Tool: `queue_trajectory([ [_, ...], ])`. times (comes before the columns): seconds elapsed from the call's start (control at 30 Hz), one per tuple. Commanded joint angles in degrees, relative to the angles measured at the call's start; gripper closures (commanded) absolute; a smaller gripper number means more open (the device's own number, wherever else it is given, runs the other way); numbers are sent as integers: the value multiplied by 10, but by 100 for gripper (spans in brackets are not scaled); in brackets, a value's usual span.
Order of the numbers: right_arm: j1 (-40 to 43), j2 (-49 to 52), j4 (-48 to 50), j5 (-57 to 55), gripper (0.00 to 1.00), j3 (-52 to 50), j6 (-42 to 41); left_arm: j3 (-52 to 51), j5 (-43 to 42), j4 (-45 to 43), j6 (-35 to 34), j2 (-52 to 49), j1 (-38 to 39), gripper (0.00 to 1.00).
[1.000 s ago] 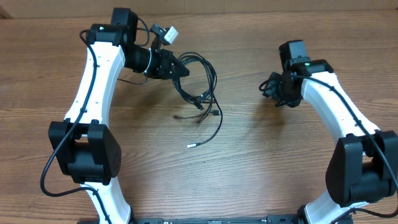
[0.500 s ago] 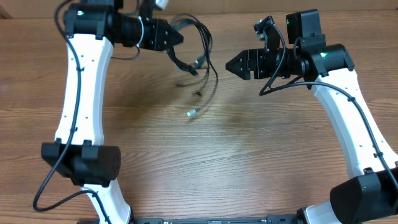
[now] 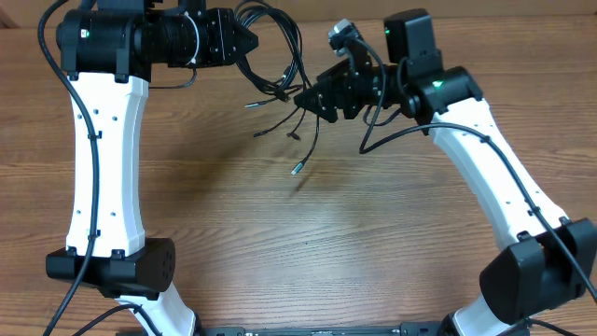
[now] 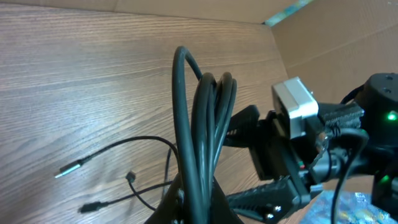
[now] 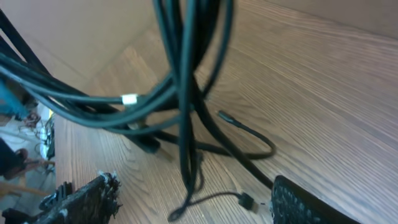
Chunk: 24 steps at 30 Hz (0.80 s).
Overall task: Untangle cables
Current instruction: 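Lift the bundle with the left gripper and bring the right gripper in, then hold the lifted cables with both grippers and spread them apart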
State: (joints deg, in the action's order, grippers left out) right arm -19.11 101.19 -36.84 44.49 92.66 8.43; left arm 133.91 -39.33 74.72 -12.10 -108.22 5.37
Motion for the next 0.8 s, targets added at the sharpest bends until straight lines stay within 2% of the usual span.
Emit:
queue_trajectory([
  [0.0,-1,12,13,23,27,3,11,13,-7,5,-12,11,3,96],
  [0.1,-1,21,24,14,33,3,10,13,-12,17,-12,11,3,96],
  [0.3,0,37,53,-4,37,3,8,13,-42,80,35,12,3,96],
  [0.5,-3,44,47,0,42,3,9,13,-51,89,36,17,2,96],
  [0.57,-3,44,43,21,42,3,10,13,-78,87,36,18,-3,96],
  [0.77,-4,44,39,28,42,3,11,13,-249,77,35,19,-54,96],
])
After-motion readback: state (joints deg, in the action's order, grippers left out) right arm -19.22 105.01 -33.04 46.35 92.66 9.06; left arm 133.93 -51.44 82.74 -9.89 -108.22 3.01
